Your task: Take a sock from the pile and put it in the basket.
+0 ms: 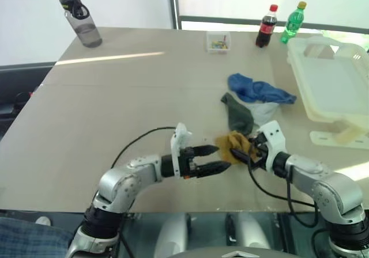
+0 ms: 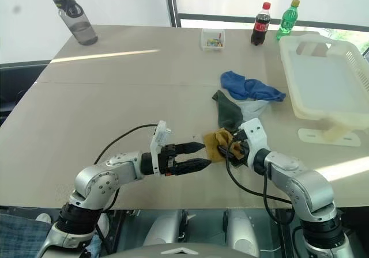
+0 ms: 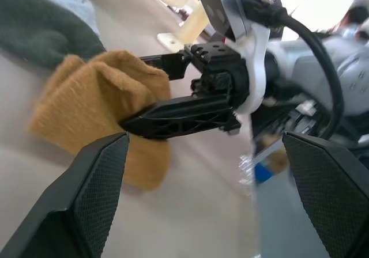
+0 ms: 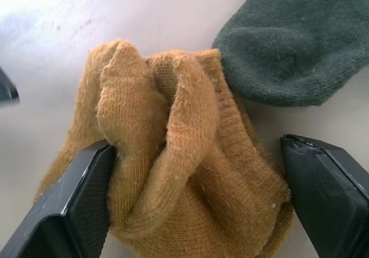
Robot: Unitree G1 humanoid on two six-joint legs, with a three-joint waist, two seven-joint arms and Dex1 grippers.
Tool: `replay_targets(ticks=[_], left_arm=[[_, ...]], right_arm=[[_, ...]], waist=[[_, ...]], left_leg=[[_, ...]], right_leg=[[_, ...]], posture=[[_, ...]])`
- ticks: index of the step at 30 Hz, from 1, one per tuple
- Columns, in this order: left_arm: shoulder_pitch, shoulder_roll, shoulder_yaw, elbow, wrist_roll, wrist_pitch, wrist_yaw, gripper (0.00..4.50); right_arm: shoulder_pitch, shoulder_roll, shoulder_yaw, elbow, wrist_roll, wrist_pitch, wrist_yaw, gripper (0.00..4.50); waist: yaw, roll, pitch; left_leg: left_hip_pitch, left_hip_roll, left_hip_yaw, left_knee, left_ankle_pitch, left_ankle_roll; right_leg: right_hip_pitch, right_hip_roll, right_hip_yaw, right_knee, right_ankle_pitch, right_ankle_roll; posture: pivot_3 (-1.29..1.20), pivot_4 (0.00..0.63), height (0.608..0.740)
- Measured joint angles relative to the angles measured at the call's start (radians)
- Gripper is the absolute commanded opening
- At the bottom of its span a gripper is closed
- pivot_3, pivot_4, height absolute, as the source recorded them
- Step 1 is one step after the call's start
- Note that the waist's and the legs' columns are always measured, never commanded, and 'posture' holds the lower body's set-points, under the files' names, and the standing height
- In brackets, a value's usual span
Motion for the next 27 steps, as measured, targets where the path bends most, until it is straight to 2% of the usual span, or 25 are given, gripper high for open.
replay_targets(ticks=[6, 8, 9, 15, 20, 27], left_arm=[[-0.015, 0.082, 0.019, -0.010, 0.102, -0.121, -0.055, 4.50], [-0.002, 0.164, 0.046, -0.058, 0.127, -0.156, -0.090, 4.50], [0.008, 0.203, 0.079, -0.078, 0.136, -0.177, -0.107, 4.50], [0.069, 0.293, 0.232, -0.070, 0.139, -0.238, -0.177, 4.50], [0.170, 0.362, 0.425, -0.035, 0.067, -0.273, -0.300, 4.50], [0.204, 0.350, 0.592, 0.030, 0.019, -0.336, -0.351, 4.50]], right_arm=[[-0.001, -0.026, 0.055, 0.027, -0.059, -0.058, 0.023, 4.39], [-0.002, -0.050, 0.092, 0.028, -0.089, -0.094, 0.035, 4.39], [0.000, -0.059, 0.104, 0.027, -0.104, -0.112, 0.041, 4.39], [-0.002, -0.071, 0.137, 0.039, -0.156, -0.164, 0.056, 4.39], [-0.012, -0.072, 0.149, 0.053, -0.177, -0.176, 0.078, 4.39], [-0.017, -0.086, 0.159, 0.067, -0.200, -0.187, 0.113, 4.39]], waist=[[-0.002, -0.001, 0.000], [-0.008, -0.001, -0.001], [-0.009, 0.000, -0.001], [-0.011, -0.002, -0.003], [-0.018, -0.004, -0.005], [-0.013, -0.007, -0.008]], left_leg=[[0.000, 0.001, 0.000, 0.000, 0.000, 0.000], [0.001, 0.001, 0.000, -0.001, 0.000, 0.000], [0.001, 0.001, 0.000, -0.001, 0.000, 0.000], [0.001, 0.001, 0.001, -0.001, 0.000, 0.000], [0.003, 0.002, 0.001, -0.001, 0.000, 0.000], [0.003, 0.003, 0.000, -0.001, 0.000, 0.000]], right_leg=[[0.000, 0.000, 0.000, 0.000, 0.000, 0.001], [0.000, 0.000, 0.000, 0.000, 0.000, 0.001], [0.000, 0.000, 0.000, 0.000, 0.000, 0.001], [0.000, 0.000, -0.001, -0.001, -0.002, 0.004], [0.001, 0.000, -0.001, -0.001, -0.002, 0.004], [0.002, -0.001, -0.002, -0.002, -0.002, 0.003]], posture=[[0.00, 0.150, 0.740], [0.00, 0.150, 0.740], [0.00, 0.150, 0.740], [0.00, 0.150, 0.740], [0.00, 0.150, 0.740], [0.00, 0.150, 0.740]])
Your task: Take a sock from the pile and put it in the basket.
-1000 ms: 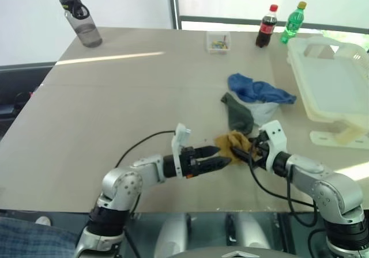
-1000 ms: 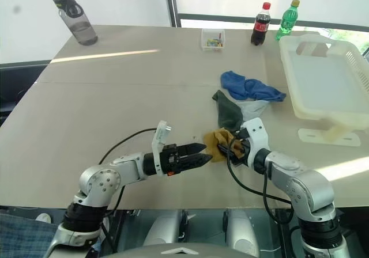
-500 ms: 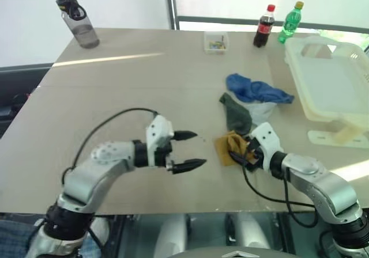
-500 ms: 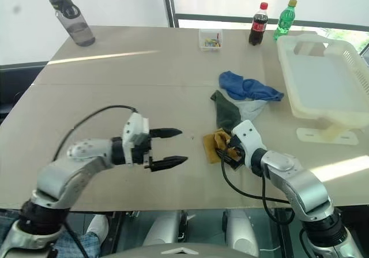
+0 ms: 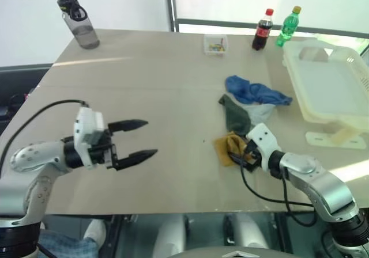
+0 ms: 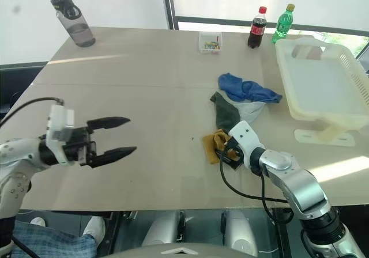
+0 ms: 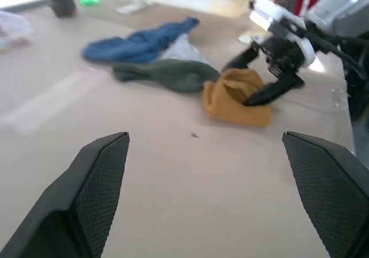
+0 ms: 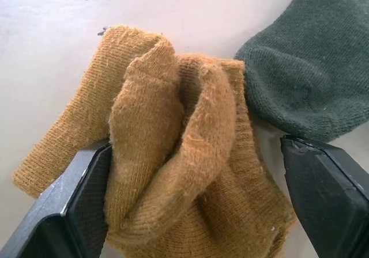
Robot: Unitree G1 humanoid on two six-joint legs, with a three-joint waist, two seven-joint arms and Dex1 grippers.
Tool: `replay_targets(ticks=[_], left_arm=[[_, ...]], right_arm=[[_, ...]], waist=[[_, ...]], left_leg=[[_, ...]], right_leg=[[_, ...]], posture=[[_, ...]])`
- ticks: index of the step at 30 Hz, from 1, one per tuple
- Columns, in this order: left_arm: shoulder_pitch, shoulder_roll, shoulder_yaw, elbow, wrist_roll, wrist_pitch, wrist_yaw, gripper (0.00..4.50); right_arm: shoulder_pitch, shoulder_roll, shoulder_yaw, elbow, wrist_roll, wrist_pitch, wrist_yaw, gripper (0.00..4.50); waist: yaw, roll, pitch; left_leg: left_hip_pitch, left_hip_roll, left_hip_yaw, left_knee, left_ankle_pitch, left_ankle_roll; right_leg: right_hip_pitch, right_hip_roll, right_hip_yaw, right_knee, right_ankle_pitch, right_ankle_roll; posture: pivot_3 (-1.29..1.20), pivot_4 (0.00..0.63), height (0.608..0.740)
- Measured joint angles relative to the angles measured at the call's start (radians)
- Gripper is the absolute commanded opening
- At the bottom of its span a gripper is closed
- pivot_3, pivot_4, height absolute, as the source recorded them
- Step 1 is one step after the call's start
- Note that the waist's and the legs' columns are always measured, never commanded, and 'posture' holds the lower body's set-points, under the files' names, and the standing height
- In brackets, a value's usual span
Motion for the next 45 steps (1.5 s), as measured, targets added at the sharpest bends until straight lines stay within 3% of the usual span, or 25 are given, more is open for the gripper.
replay_targets(ticks=[15, 19, 23, 25, 28, 38, 45], left_arm=[[0.001, -0.054, 0.043, 0.014, -0.082, -0.012, 0.011, 4.50], [-0.003, -0.054, 0.035, 0.014, -0.082, -0.012, 0.013, 4.50], [-0.007, -0.056, 0.023, 0.014, -0.082, -0.011, 0.015, 4.50], [-0.007, -0.056, 0.018, 0.014, -0.082, -0.010, 0.018, 4.50], [-0.008, -0.056, 0.015, 0.014, -0.082, -0.010, 0.022, 4.50], [-0.024, -0.056, -0.001, 0.012, -0.093, -0.009, 0.029, 4.50], [-0.033, -0.058, -0.003, 0.011, -0.104, -0.008, 0.032, 4.50]], right_arm=[[-0.014, -0.018, 0.000, 0.015, -0.017, -0.002, 0.053, 4.39], [-0.014, -0.018, 0.006, 0.015, -0.018, -0.002, 0.060, 3.27], [-0.011, -0.017, 0.025, 0.014, -0.017, -0.005, 0.077, 1.52], [-0.010, -0.017, 0.027, 0.014, -0.017, -0.006, 0.079, 1.09], [-0.010, -0.017, 0.032, 0.014, -0.018, -0.008, 0.079, 0.07], [0.006, -0.033, 0.002, -0.019, 0.003, 0.008, 0.098, 0.03], [0.003, -0.074, -0.159, -0.095, 0.216, 0.201, 0.196, 0.03]], waist=[[0.005, -0.003, -0.003], [0.007, -0.003, -0.003], [0.016, -0.004, -0.003], [0.018, -0.004, -0.004], [0.018, -0.004, -0.004], [0.020, -0.002, -0.002], [0.018, 0.005, 0.005]], left_leg=[[0.000, -0.001, 0.000, 0.000, 0.000, 0.000], [0.000, -0.001, 0.000, 0.000, 0.000, 0.000], [0.004, 0.000, 0.001, 0.000, 0.000, 0.000], [0.006, 0.003, 0.000, 0.000, 0.000, 0.000], [0.008, 0.004, 0.000, 0.000, 0.000, 0.000], [0.007, 0.004, 0.002, -0.002, 0.000, -0.001], [-0.005, -0.001, 0.002, -0.004, 0.000, 0.000]], right_leg=[[0.002, 0.000, -0.001, -0.003, 0.002, -0.003], [0.003, 0.000, -0.001, -0.003, 0.002, -0.003], [0.006, -0.001, 0.000, -0.003, 0.000, 0.000], [0.007, -0.001, 0.000, -0.003, 0.000, 0.000], [0.007, -0.002, 0.002, -0.003, 0.000, 0.000], [0.006, -0.003, 0.002, -0.004, 0.001, -0.001], [-0.001, 0.000, -0.001, -0.009, 0.003, -0.004]], posture=[[0.00, 0.150, 0.740], [0.00, 0.150, 0.740], [0.00, 0.150, 0.740], [0.00, 0.150, 0.740], [0.00, 0.150, 0.740], [0.00, 0.150, 0.740], [0.00, 0.150, 0.740]])
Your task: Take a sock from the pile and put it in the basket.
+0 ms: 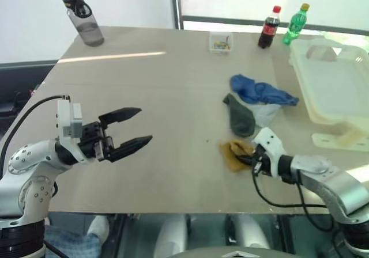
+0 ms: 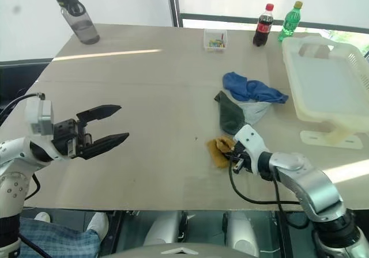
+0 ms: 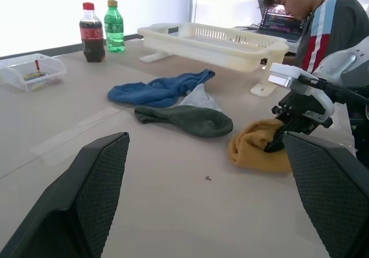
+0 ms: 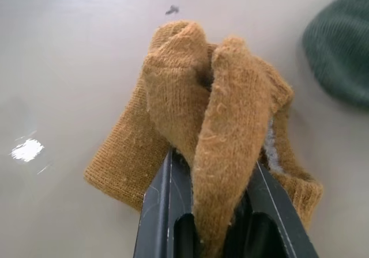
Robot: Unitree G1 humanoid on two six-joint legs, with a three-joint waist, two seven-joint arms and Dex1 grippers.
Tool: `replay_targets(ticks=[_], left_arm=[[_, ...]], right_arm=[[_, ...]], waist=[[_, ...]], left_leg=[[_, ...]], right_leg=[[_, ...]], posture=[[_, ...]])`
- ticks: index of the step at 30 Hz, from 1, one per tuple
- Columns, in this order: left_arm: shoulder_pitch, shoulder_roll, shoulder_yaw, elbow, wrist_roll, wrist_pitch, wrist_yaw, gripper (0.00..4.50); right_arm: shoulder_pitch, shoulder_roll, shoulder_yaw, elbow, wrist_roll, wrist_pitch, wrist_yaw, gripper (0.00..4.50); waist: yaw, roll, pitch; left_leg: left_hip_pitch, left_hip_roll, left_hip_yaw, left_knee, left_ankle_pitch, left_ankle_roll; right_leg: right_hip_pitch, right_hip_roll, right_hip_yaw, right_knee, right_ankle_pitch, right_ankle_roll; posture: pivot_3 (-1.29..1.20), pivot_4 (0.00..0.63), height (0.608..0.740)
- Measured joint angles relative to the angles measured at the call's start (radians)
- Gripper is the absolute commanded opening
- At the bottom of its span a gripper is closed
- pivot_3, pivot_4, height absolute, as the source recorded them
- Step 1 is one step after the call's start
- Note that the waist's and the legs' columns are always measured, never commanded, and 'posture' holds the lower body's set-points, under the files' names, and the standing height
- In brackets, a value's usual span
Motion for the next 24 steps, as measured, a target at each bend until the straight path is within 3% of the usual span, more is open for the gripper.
replay_targets(ticks=[8, 11, 15, 24], left_arm=[[-0.011, -0.010, -0.003, -0.001, -0.008, 0.002, -0.002, 4.50], [-0.010, -0.008, -0.010, -0.001, -0.009, 0.016, -0.024, 4.50], [-0.012, -0.006, -0.021, 0.001, -0.010, 0.018, -0.046, 4.50], [-0.016, 0.016, -0.035, 0.002, -0.027, 0.043, -0.104, 4.50]], right_arm=[[-0.146, -0.073, -0.252, 0.008, 0.172, 0.118, 0.009, 0.03], [-0.249, -0.129, -0.335, 0.129, 0.199, 0.122, 0.015, 0.03], [-0.363, -0.211, -0.458, 0.295, 0.163, 0.068, -0.008, 0.03], [-0.477, -0.276, -0.468, 0.699, -0.032, -0.107, -0.116, 0.03]], waist=[[-0.001, 0.006, 0.010], [-0.002, 0.008, 0.017], [0.000, 0.006, 0.018], [-0.003, 0.007, 0.018]], left_leg=[[0.000, 0.000, 0.000, -0.003, 0.000, 0.000], [0.000, -0.001, 0.003, -0.001, 0.000, 0.000], [0.000, -0.001, 0.002, -0.001, 0.000, 0.000], [0.000, -0.001, 0.003, -0.001, 0.000, 0.000]], right_leg=[[-0.001, 0.002, 0.000, 0.000, 0.000, 0.000], [-0.001, 0.001, 0.002, 0.000, 0.001, 0.002], [-0.001, 0.002, 0.002, 0.000, 0.001, 0.002], [-0.001, 0.002, 0.003, 0.000, 0.004, 0.006]], posture=[[0.00, 0.150, 0.740], [0.00, 0.150, 0.740], [0.00, 0.150, 0.740], [0.00, 0.150, 0.740]])
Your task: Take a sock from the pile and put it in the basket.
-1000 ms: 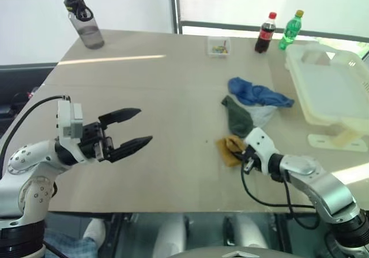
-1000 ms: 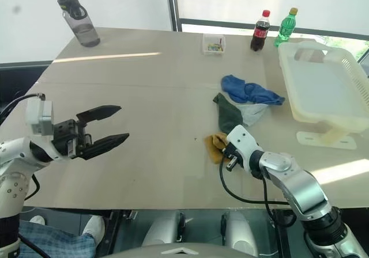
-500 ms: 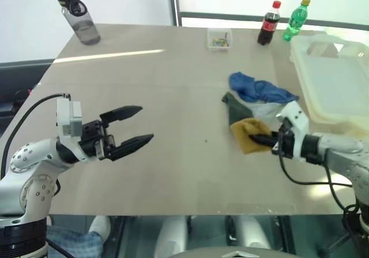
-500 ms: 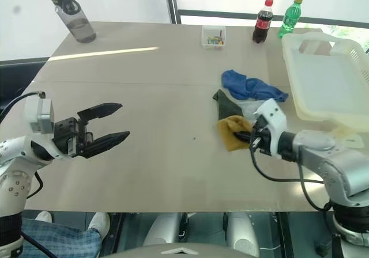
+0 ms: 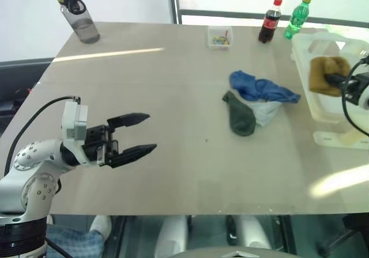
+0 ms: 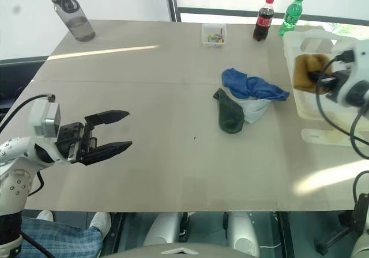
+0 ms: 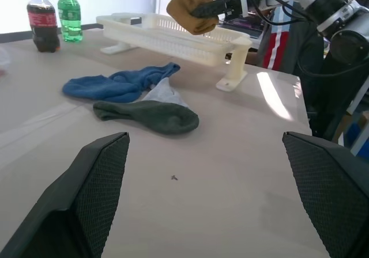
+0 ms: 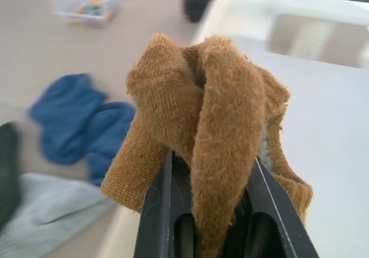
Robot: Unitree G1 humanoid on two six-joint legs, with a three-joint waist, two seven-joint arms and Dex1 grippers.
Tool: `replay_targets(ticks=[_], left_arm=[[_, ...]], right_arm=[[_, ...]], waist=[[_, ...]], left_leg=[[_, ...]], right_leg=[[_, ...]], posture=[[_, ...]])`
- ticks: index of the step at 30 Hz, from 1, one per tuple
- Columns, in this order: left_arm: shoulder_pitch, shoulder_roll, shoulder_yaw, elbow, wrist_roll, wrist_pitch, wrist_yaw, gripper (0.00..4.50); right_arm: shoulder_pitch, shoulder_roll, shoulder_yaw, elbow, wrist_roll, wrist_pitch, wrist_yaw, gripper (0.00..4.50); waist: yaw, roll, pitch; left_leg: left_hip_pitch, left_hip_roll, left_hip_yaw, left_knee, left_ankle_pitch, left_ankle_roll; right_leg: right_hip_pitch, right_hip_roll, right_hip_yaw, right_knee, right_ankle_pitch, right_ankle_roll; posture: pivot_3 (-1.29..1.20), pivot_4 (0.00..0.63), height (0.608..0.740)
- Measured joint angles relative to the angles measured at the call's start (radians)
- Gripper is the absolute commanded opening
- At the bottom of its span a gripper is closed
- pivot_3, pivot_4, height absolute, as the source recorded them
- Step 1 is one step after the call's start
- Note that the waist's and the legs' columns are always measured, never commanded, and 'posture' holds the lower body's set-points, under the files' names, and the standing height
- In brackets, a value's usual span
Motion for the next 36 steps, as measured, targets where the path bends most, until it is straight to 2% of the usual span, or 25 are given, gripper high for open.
replay_targets(ticks=[3, 7, 9, 11, 12, 13, 21, 25, 29, 30, 32, 36], left_arm=[[0.000, 0.008, -0.001, 0.000, -0.004, 0.006, -0.014, 4.50], [-0.001, 0.009, -0.002, 0.000, -0.011, 0.015, -0.025, 4.50], [-0.004, 0.010, -0.003, 0.000, -0.010, 0.015, -0.028, 4.50], [-0.009, 0.010, -0.004, 0.001, -0.010, 0.015, -0.029, 4.50], [-0.014, 0.010, -0.004, 0.001, -0.010, 0.016, -0.030, 4.50], [-0.018, 0.010, -0.005, 0.001, -0.010, 0.016, -0.030, 4.50], [-0.024, 0.010, -0.014, 0.002, -0.008, 0.018, -0.031, 4.50], [-0.024, 0.013, -0.015, 0.003, -0.008, 0.021, -0.032, 4.50], [-0.005, 0.024, -0.013, 0.000, -0.001, 0.030, -0.025, 4.50], [0.012, 0.026, -0.008, -0.003, 0.004, 0.030, -0.018, 4.50], [0.021, 0.027, -0.007, -0.005, 0.016, 0.030, -0.007, 4.50], [0.089, 0.028, 0.014, -0.042, 0.030, 0.044, 0.058, 4.50]], right_arm=[[-0.018, 0.000, 0.001, 0.083, -0.051, -0.022, -0.055, 0.03], [-0.022, 0.010, 0.039, 0.119, -0.129, -0.098, -0.105, 1.81], [-0.022, 0.015, 0.057, 0.125, -0.159, -0.137, -0.117, 2.94], [-0.025, 0.023, 0.058, 0.135, -0.174, -0.154, -0.134, 3.87], [-0.030, 0.027, 0.058, 0.147, -0.182, -0.158, -0.144, 4.30], [-0.036, 0.028, 0.057, 0.160, -0.184, -0.159, -0.149, 4.45], [-0.058, 0.021, 0.040, 0.230, -0.202, -0.221, -0.154, 4.45], [-0.015, 0.021, 0.020, 0.111, -0.133, -0.280, -0.015, 4.45], [0.191, 0.050, 0.006, -0.171, 0.010, -0.254, 0.155, 4.45], [0.292, 0.078, 0.006, -0.260, 0.058, -0.241, 0.199, 4.45], [0.360, 0.096, 0.010, -0.311, 0.089, -0.226, 0.226, 4.45], [0.680, 0.120, -0.041, -0.540, 0.172, -0.267, 0.350, 4.45]], waist=[[0.000, 0.000, 0.000], [-0.004, 0.000, 0.000], [-0.008, 0.000, 0.000], [-0.008, 0.000, 0.000], [-0.008, 0.000, 0.000], [-0.008, 0.000, 0.000], [-0.015, 0.000, 0.000], [-0.022, 0.000, 0.000], [-0.021, 0.000, 0.000], [-0.018, 0.000, 0.000], [-0.015, 0.001, 0.000], [-0.002, -0.003, -0.002]], left_leg=[[0.000, 0.000, 0.000, 0.000, 0.000, 0.000], [0.000, 0.000, 0.000, 0.000, 0.000, 0.000], [0.000, 0.000, 0.000, 0.000, 0.000, 0.000], [0.000, 0.000, 0.000, 0.000, 0.000, 0.000], [0.000, 0.000, 0.000, 0.000, 0.000, 0.000], [0.000, 0.000, 0.000, 0.000, 0.000, 0.000], [0.000, 0.000, 0.000, 0.000, 0.000, 0.000], [0.001, 0.001, 0.000, 0.000, 0.000, 0.000], [0.001, 0.001, -0.002, 0.000, 0.000, 0.000], [0.001, 0.001, -0.002, 0.001, 0.000, 0.000], [0.000, 0.001, -0.002, 0.002, 0.000, 0.000], [0.003, 0.002, -0.003, 0.005, 0.000, 0.000]], right_leg=[[0.000, 0.000, 0.000, 0.000, 0.000, 0.000], [0.000, 0.000, 0.000, 0.000, 0.000, 0.000], [0.000, 0.000, 0.000, 0.000, 0.000, 0.000], [0.000, 0.000, 0.000, 0.000, 0.000, 0.000], [0.000, 0.000, 0.000, 0.000, 0.000, 0.000], [0.000, 0.000, 0.000, 0.000, 0.000, 0.000], [0.000, 0.000, 0.001, 0.001, 0.000, 0.000], [0.000, 0.001, 0.001, 0.002, 0.000, 0.000], [0.001, 0.001, -0.001, 0.004, 0.000, 0.000], [0.001, 0.001, -0.001, 0.004, 0.000, 0.000], [0.001, 0.000, -0.001, 0.005, 0.000, 0.001], [0.004, 0.001, -0.002, 0.005, 0.000, 0.001]], posture=[[0.00, 0.150, 0.740], [0.00, 0.150, 0.740], [0.00, 0.150, 0.740], [0.00, 0.150, 0.740], [0.00, 0.150, 0.740], [0.00, 0.150, 0.740], [0.00, 0.150, 0.740], [0.00, 0.150, 0.740], [0.00, 0.150, 0.740], [0.00, 0.150, 0.740], [0.00, 0.150, 0.740], [0.00, 0.150, 0.740]])
